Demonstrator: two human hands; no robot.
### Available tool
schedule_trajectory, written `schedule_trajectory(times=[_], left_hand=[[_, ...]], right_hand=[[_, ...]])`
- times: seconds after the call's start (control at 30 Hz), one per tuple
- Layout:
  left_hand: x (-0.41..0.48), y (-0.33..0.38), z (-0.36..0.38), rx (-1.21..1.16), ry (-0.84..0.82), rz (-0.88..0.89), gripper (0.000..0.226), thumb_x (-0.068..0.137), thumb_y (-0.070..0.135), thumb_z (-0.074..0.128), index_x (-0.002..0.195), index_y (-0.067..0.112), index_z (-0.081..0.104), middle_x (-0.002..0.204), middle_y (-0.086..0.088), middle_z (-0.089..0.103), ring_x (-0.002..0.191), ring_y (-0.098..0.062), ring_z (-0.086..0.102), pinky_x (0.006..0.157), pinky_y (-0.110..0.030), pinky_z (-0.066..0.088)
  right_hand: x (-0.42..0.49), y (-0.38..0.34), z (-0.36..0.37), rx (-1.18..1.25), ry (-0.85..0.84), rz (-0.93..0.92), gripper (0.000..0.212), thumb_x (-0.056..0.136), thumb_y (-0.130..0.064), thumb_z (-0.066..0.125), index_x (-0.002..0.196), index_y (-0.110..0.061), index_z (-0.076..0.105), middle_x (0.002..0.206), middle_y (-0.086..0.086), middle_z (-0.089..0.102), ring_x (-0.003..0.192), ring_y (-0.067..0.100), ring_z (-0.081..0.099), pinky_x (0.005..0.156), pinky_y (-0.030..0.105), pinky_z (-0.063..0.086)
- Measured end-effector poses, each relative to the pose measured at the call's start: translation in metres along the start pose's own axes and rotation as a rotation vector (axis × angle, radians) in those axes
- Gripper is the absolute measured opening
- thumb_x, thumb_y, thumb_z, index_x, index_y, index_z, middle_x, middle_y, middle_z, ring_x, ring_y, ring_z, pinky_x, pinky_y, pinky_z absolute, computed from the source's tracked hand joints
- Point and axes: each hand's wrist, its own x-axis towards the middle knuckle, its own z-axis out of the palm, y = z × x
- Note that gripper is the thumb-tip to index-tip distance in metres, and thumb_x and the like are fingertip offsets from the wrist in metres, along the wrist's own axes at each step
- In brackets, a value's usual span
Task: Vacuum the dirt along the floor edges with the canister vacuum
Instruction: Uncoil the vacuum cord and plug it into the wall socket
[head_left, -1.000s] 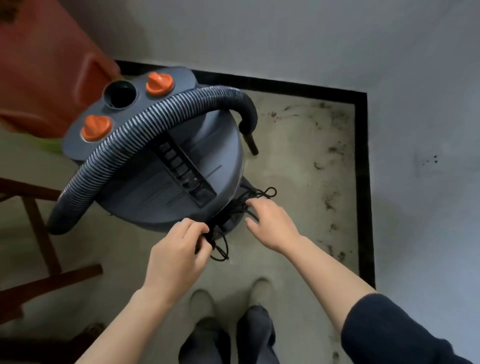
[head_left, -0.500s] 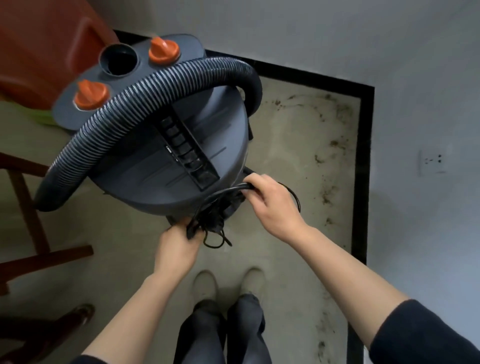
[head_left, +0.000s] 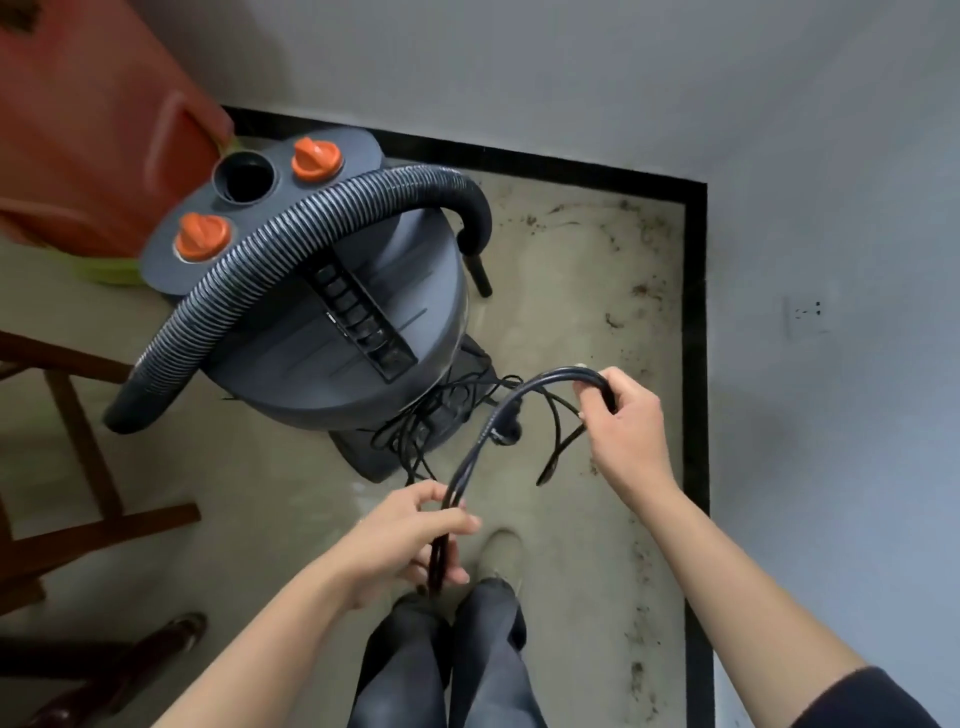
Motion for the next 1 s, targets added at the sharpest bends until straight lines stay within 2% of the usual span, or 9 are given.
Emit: schedule_trajectory(times=[0.1,0.17,0.3,0.37,0.43,0.53,0.67,0.87,1.0], left_hand=[[0.0,0.007,0.008,-0.082,-0.138,-0.012,0.074,0.056,0.04,0.082,0.123,0.021,0.056,0.069,-0.002,0.063,0.063,-0.021,0.063,0.066,-0.031,0.046],[0.004,0.011,0.008,-0.186,-0.147,0.033,0.066,0.07,0.045,0.075,0.127,0.022,0.053,0.074,-0.006,0.065,0.071,-0.024,0.065,0.067,-0.029,0.047],[0.034,0.004,-0.007,-0.287,0.225,-0.041,0.031,0.096,0.036,0.05,0.119,0.017,0.058,0.092,-0.009,0.074,0.085,-0.024,0.071,0.088,-0.038,0.05],[0.058,-0.005,-0.021,-0.155,0.522,-0.068,0.031,0.092,0.026,0.057,0.114,0.005,0.061,0.096,-0.012,0.071,0.083,-0.022,0.066,0.081,-0.034,0.047],[0.076,-0.005,-0.031,0.097,0.642,-0.077,0.039,0.087,0.027,0.064,0.115,0.001,0.06,0.096,-0.01,0.066,0.082,-0.023,0.059,0.074,-0.031,0.042],[0.098,0.003,-0.037,0.3,0.602,-0.12,0.047,0.088,0.035,0.066,0.122,0.003,0.056,0.111,-0.011,0.06,0.097,-0.028,0.056,0.079,-0.03,0.039],[0.132,-0.008,-0.046,0.316,0.585,-0.105,0.054,0.093,0.044,0.058,0.131,0.005,0.057,0.132,-0.014,0.06,0.118,-0.033,0.057,0.094,-0.029,0.043],[0.114,-0.017,-0.046,0.405,0.563,0.129,0.024,0.101,0.029,0.05,0.111,0.011,0.061,0.1,-0.014,0.068,0.075,-0.023,0.061,0.06,-0.027,0.045],[0.079,-0.015,-0.033,0.42,0.563,0.379,0.011,0.101,0.033,0.05,0.1,0.021,0.051,0.077,0.001,0.065,0.072,-0.015,0.064,0.069,-0.033,0.05]], right_hand=[[-0.008,-0.005,-0.022,0.102,0.108,0.021,0.035,0.1,-0.03,0.048,0.071,-0.014,0.059,0.068,0.009,0.06,0.058,0.008,0.043,0.061,0.02,0.04],[-0.007,-0.011,-0.038,0.244,0.158,0.062,0.034,0.103,-0.025,0.043,0.078,-0.016,0.064,0.074,0.0,0.067,0.069,0.004,0.054,0.078,0.016,0.044],[-0.008,-0.017,-0.056,0.66,-0.012,0.185,0.029,0.104,-0.015,0.035,0.095,-0.012,0.062,0.084,0.0,0.072,0.091,0.014,0.066,0.096,0.036,0.048],[-0.01,-0.014,-0.056,0.597,-0.072,0.162,0.027,0.103,-0.014,0.037,0.096,-0.013,0.064,0.088,0.004,0.073,0.096,0.02,0.066,0.095,0.037,0.05],[-0.011,-0.011,-0.05,0.489,-0.104,0.11,0.026,0.102,-0.012,0.042,0.093,-0.014,0.066,0.087,0.004,0.073,0.093,0.016,0.067,0.091,0.032,0.051],[-0.012,-0.007,-0.038,0.365,-0.165,0.046,0.024,0.1,-0.008,0.045,0.091,-0.013,0.067,0.084,0.003,0.072,0.084,0.008,0.068,0.08,0.019,0.05],[-0.011,-0.001,-0.02,0.309,-0.225,0.026,0.022,0.099,-0.007,0.049,0.09,-0.007,0.068,0.085,0.008,0.072,0.084,0.013,0.07,0.085,0.021,0.052],[-0.001,-0.006,-0.01,0.303,-0.219,0.049,0.022,0.099,-0.012,0.05,0.087,-0.005,0.067,0.084,0.012,0.071,0.08,0.008,0.068,0.076,0.013,0.048],[0.006,-0.012,-0.012,0.269,-0.151,0.069,0.023,0.099,-0.009,0.049,0.085,-0.006,0.067,0.078,0.005,0.068,0.075,0.004,0.066,0.072,0.012,0.048]])
